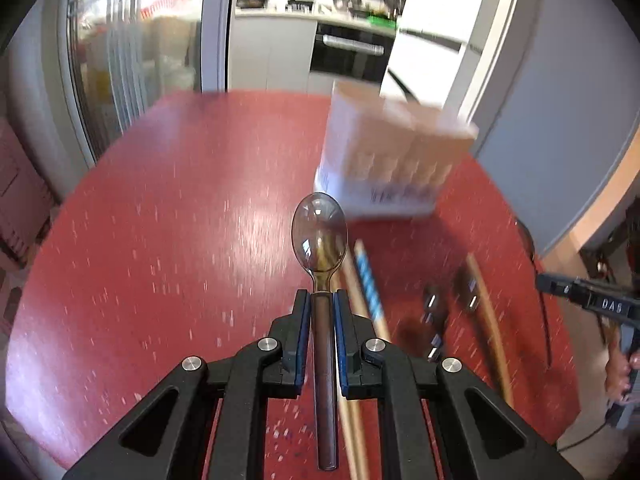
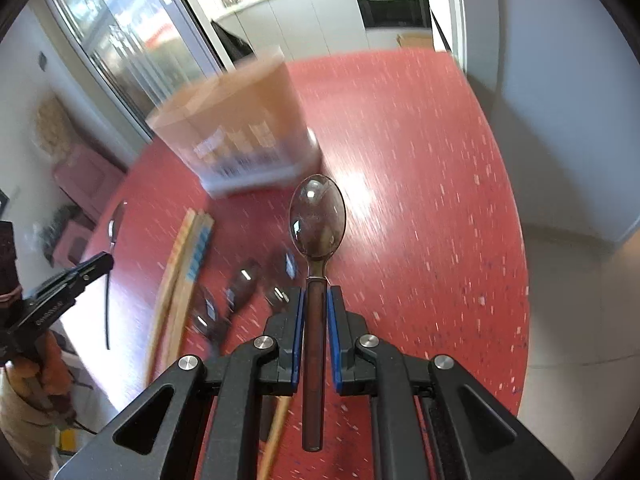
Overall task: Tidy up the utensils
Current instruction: 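Lift the brown spoon with the right gripper and lower it into the caddy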
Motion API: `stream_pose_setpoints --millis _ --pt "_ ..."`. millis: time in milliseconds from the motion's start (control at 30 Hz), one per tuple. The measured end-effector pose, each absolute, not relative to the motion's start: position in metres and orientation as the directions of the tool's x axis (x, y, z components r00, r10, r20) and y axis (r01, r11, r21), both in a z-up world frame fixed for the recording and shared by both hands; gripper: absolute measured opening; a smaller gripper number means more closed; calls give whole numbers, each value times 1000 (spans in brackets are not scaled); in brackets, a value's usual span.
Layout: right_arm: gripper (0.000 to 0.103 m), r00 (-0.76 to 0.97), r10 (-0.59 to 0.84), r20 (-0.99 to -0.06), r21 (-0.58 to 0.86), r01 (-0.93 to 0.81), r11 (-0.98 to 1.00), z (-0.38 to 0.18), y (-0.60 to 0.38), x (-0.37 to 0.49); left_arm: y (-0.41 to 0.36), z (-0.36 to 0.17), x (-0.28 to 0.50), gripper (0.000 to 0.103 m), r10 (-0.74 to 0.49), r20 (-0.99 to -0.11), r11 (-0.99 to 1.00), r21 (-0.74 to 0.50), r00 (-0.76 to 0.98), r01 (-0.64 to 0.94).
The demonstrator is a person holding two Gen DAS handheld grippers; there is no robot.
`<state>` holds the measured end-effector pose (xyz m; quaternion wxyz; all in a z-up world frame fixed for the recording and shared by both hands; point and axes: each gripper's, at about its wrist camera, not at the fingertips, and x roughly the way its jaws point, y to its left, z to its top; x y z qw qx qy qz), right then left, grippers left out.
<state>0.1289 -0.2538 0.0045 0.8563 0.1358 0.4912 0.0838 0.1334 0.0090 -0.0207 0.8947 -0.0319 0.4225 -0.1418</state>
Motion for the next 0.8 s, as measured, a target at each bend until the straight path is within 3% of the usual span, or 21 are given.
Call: stream_pose_setpoints --millis 167,500,800 --pt "12 596 308 -741 347 -52 936 52 -253 142 3 25 143 40 -306 -665 952 -195 681 237" --pt "12 686 346 -640 375 -114 920 105 -242 224 -27 88 233 40 -320 -533 946 -217 783 239" --pt "12 748 357 -559 351 -176 920 111 -214 310 -43 86 297 40 -289 -452 952 -229 844 204"
